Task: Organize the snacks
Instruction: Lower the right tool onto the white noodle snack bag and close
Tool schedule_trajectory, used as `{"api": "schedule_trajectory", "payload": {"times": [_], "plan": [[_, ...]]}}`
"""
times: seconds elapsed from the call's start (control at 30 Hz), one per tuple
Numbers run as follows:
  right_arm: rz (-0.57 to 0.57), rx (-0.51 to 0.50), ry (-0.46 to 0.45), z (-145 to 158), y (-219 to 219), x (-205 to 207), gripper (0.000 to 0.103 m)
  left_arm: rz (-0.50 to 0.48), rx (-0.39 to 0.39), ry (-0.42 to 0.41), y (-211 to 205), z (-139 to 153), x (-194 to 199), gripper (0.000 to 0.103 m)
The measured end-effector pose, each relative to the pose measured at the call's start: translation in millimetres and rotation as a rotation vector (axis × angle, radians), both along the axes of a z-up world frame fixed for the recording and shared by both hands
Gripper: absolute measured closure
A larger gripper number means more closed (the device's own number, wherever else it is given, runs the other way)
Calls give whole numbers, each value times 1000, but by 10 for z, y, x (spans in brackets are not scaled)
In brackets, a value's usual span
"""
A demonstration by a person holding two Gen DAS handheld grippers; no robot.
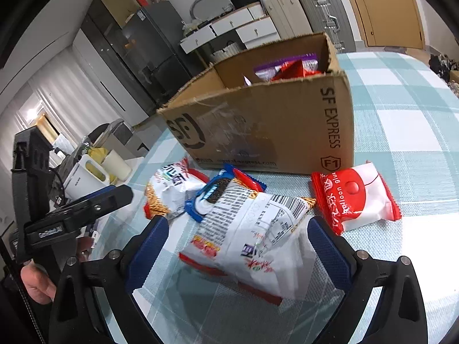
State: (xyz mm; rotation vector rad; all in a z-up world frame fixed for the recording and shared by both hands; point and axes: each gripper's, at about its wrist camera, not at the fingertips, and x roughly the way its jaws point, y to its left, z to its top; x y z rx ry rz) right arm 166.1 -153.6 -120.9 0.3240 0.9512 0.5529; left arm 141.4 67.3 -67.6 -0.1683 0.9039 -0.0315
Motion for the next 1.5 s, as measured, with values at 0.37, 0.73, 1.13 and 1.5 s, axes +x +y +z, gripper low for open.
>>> {"api": "schedule_trajectory", "payload": {"times": [0.37, 0.73, 1.13, 1.5], "plan": [[53, 23, 55, -171, 109, 126, 54, 6, 1, 26, 47, -86, 47, 1], [32, 34, 22, -102, 42, 91, 55, -10, 10, 34, -4, -87, 81, 1], [25, 38, -1, -28, -53, 42, 55, -20, 21, 61, 41, -248, 248, 1], [20, 36, 3, -31, -77, 28, 55, -30, 19, 87, 48, -360, 378, 1]]}}
